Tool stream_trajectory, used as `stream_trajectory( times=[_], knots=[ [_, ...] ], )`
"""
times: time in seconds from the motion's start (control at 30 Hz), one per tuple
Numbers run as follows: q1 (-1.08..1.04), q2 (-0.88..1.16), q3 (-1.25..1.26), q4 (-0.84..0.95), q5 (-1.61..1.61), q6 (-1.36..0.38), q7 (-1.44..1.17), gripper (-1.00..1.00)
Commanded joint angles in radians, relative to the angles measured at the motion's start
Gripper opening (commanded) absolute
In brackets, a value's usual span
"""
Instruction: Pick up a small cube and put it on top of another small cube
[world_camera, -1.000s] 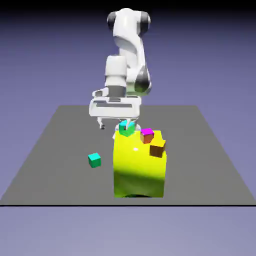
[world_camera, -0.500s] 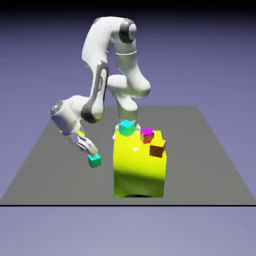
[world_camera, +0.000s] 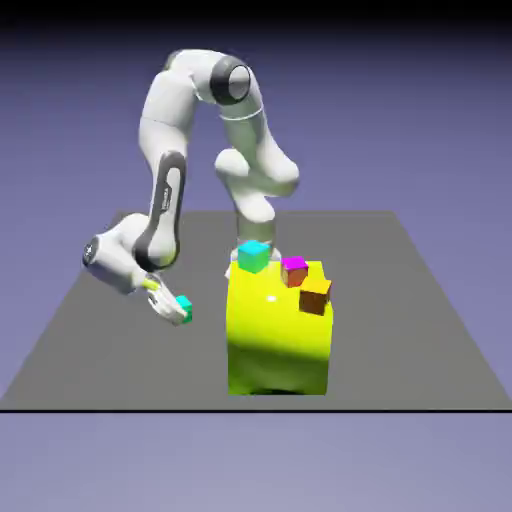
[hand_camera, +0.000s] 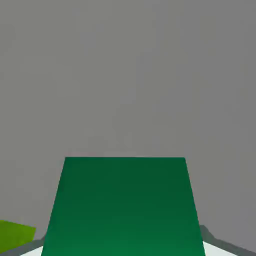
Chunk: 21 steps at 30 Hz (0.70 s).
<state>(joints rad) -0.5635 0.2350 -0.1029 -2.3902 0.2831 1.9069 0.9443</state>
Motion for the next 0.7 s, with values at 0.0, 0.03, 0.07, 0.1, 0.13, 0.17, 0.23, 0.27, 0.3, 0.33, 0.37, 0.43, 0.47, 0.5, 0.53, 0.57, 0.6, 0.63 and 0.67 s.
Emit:
stream_trajectory(
  times=[0.0, 0.03, 0.07, 0.1, 0.13, 0.17, 0.23, 0.27, 0.3, 0.33, 0.37, 0.43, 0.47, 0.5, 0.53, 0.57, 0.6, 0.63, 0.67],
  knots=[
    [0.029, -0.035, 0.005, 0.012, -0.003, -0.044, 0.02, -1.0],
    [0.057, -0.071, 0.009, 0.023, -0.002, -0.087, 0.04, -1.0],
    [0.086, -0.106, 0.014, 0.035, -0.002, -0.131, 0.059, -1.0],
    [0.115, -0.141, 0.018, 0.047, -0.001, -0.174, 0.078, -1.0],
    [0.143, -0.177, 0.023, 0.058, -0.001, -0.218, 0.098, -1.0],
    [0.172, -0.212, 0.027, 0.07, 0.0, -0.261, 0.117, -1.0],
    [0.229, -0.283, 0.036, 0.093, 0.001, -0.348, 0.155, -1.0],
    [0.258, -0.318, 0.041, 0.105, 0.001, -0.392, 0.175, -1.0],
    [0.287, -0.354, 0.045, 0.117, 0.002, -0.435, 0.194, -1.0],
    [0.315, -0.389, 0.05, 0.128, 0.002, -0.479, 0.213, -1.0],
    [0.344, -0.424, 0.054, 0.14, 0.003, -0.522, 0.233, -1.0],
    [0.356, -0.439, 0.056, 0.145, 0.003, -0.54, 0.241, -1.0],
    [0.359, -0.445, 0.061, 0.109, 0.007, -0.509, 0.238, -1.0],
    [0.362, -0.451, 0.065, 0.073, 0.011, -0.479, 0.234, -1.0],
    [0.365, -0.457, 0.07, 0.036, 0.016, -0.448, 0.231, -1.0],
    [0.368, -0.463, 0.075, 0.0, 0.02, -0.417, 0.228, -1.0],
    [0.371, -0.469, 0.079, -0.036, 0.024, -0.386, 0.225, -1.0],
    [0.371, -0.469, 0.08, -0.04, 0.025, -0.383, 0.225, -1.0],
    [0.371, -0.469, 0.08, -0.04, 0.025, -0.383, 0.225, 1.0]
  ],
)
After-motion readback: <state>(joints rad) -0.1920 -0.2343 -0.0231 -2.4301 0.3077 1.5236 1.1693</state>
